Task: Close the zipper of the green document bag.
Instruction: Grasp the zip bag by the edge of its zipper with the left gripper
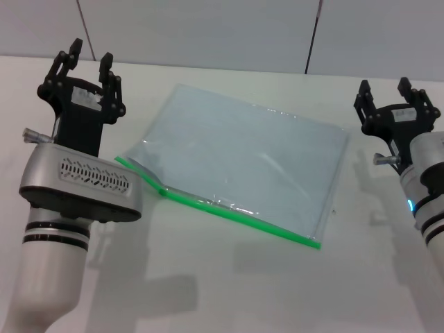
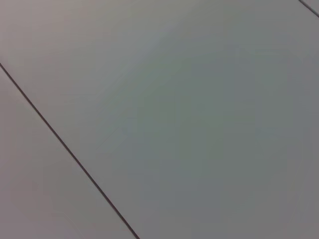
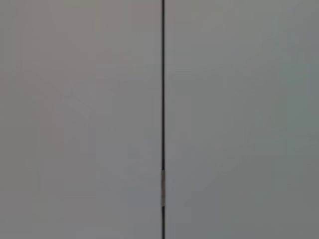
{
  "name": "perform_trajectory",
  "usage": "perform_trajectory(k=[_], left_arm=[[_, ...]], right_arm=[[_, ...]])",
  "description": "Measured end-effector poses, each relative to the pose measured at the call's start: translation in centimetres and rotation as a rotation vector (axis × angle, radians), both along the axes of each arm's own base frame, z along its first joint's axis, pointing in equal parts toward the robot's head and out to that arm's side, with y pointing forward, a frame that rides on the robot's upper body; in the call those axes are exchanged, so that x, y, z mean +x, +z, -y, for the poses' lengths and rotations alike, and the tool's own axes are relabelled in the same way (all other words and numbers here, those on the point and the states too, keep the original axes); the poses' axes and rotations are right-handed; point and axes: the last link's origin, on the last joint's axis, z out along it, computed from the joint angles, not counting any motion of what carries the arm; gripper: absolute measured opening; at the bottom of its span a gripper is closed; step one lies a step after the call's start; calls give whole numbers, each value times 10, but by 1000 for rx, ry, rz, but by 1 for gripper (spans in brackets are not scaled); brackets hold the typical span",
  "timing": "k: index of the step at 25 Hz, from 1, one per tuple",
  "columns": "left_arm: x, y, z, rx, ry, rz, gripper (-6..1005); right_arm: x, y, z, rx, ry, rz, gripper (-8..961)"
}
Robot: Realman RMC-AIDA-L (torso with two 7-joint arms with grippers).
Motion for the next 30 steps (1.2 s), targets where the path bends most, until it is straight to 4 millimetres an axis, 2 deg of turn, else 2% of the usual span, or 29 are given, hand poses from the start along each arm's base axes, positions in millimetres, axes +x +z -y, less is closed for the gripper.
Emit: perform_trajectory(k=[24, 30], left_arm=[[0, -1, 0, -16, 0, 26, 420], [-3, 0, 2, 2, 16, -14, 421]], right_arm=[[3, 3, 1, 17, -2, 2, 654], [3, 3, 1, 18, -4, 3, 654]])
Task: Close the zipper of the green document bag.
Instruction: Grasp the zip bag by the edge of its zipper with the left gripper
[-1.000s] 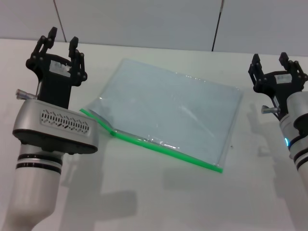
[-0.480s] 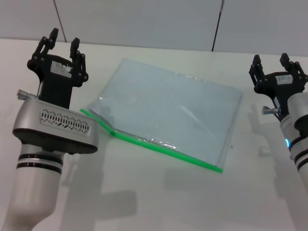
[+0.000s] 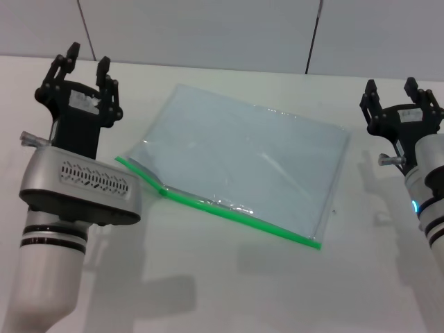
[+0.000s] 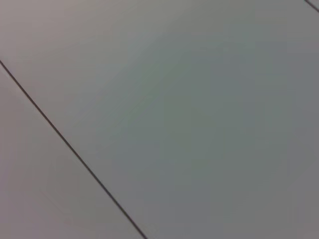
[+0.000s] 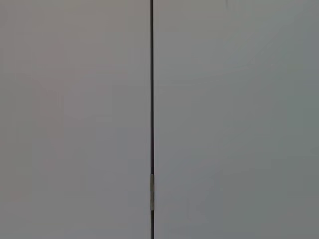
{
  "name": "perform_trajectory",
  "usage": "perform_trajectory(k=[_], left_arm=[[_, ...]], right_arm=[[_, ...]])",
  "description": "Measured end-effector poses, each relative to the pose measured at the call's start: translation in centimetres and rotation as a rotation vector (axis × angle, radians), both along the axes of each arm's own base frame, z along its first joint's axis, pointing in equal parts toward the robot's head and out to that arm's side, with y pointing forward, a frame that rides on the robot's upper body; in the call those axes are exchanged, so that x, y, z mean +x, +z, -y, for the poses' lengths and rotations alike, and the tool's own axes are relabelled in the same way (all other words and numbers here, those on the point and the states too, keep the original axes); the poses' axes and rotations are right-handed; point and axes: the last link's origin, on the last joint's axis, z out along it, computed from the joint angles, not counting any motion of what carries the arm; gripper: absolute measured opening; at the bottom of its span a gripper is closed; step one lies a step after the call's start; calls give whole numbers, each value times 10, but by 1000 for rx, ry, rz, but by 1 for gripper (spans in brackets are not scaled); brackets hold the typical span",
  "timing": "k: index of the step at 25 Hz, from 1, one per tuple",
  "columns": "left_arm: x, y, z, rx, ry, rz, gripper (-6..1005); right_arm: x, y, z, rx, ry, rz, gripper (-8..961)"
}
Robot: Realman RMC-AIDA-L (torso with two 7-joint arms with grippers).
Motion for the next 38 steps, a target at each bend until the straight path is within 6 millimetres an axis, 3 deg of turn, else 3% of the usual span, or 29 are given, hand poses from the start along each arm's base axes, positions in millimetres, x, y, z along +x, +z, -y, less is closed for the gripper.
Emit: perform_trajectory(k=[16, 23, 30, 38], left_arm=[[-27, 10, 5, 99, 262, -366, 424], [-30, 2, 2, 36, 304, -419, 425], [-40, -19, -1, -125, 355, -498, 426], [-38, -19, -3, -128, 357, -552, 427]], right_arm=[[6, 2, 0, 3, -21, 4, 654], [8, 3, -1, 9, -39, -3, 654], [11, 3, 0, 11, -47, -3, 654], [14, 5, 0, 15, -53, 6, 654]])
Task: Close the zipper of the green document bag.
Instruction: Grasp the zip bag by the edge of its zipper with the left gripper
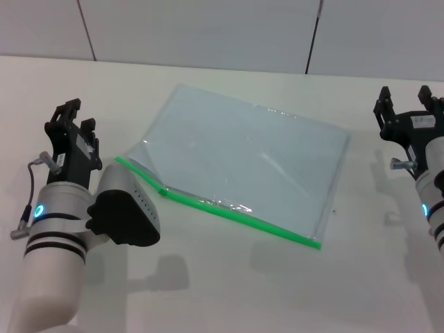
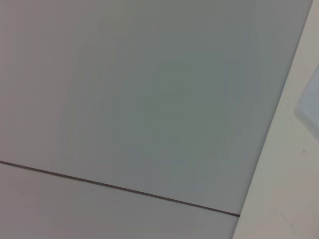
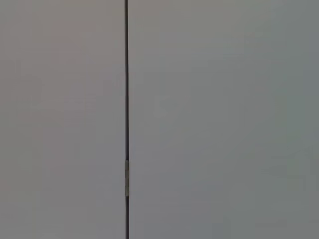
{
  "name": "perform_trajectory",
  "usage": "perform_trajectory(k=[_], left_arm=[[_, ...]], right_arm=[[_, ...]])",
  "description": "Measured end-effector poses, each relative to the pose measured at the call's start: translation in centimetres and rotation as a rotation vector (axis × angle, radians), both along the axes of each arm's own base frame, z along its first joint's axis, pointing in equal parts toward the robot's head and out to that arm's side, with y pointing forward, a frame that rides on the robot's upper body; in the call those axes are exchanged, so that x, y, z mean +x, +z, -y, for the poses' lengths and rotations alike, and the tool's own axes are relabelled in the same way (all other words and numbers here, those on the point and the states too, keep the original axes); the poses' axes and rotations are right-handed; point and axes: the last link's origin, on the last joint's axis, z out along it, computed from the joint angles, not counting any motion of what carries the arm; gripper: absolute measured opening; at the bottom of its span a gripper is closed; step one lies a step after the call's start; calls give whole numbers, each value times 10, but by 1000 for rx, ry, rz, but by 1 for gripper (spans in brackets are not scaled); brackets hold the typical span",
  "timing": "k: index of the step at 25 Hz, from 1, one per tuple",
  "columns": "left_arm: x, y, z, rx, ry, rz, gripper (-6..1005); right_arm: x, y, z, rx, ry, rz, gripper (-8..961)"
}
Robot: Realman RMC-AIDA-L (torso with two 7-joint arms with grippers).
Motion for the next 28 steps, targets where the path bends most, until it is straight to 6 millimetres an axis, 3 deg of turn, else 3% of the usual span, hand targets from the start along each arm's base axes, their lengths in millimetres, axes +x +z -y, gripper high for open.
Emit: perform_trajectory(k=[13, 18, 23, 28], left_arm=[[5, -1, -5, -8, -22, 18, 431], [6, -1, -5, -8, -24, 25, 512], [7, -1, -6, -7, -25, 38, 503], [6, -1, -5, -5, -14, 37, 588]], right_arm=[[1, 0, 1, 0, -4, 0, 655], [2, 0, 1, 1, -7, -1, 655], [2, 0, 1, 2, -9, -2, 655], [3, 1, 1, 6, -12, -4, 655]])
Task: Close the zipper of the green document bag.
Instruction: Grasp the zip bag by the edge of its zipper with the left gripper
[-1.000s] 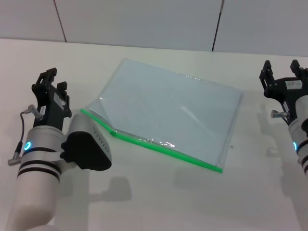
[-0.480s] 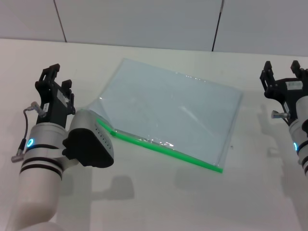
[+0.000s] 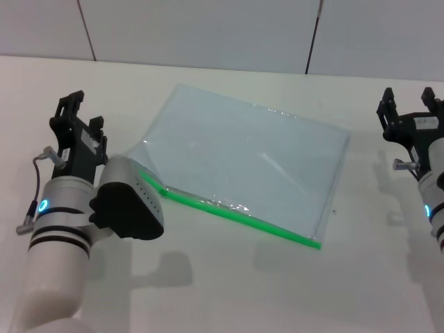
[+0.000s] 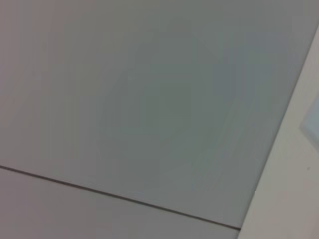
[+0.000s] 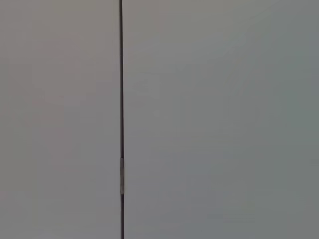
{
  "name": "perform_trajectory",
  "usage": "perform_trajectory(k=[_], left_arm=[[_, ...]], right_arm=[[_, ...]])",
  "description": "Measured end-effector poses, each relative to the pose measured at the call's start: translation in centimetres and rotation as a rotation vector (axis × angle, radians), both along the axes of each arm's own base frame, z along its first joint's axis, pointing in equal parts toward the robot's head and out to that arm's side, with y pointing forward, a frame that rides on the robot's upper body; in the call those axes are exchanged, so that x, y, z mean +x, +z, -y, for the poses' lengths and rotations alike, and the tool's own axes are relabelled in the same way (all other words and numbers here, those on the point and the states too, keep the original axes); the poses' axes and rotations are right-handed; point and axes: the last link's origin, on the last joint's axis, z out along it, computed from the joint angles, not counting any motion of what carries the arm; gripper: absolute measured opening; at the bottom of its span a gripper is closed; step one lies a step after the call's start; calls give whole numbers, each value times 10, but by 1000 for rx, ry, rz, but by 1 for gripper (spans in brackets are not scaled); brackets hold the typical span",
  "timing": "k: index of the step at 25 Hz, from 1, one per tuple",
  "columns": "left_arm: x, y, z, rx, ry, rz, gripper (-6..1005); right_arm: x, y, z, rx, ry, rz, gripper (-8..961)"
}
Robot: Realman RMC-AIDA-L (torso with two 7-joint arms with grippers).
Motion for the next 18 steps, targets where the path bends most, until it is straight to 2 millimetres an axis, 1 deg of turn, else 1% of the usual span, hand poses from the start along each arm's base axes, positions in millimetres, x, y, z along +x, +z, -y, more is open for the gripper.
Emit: perform_trajectory(k=[4, 8, 18], left_arm=[[-7, 0, 2, 5, 45, 14, 583], [-12, -5, 3, -30, 82, 32, 579], [-13, -15, 3, -94, 91, 44, 576]], right_arm=[[3, 2, -1, 7, -7, 7, 655], [4, 3, 0, 9, -9, 7, 655], [4, 3, 0, 8, -9, 8, 655]])
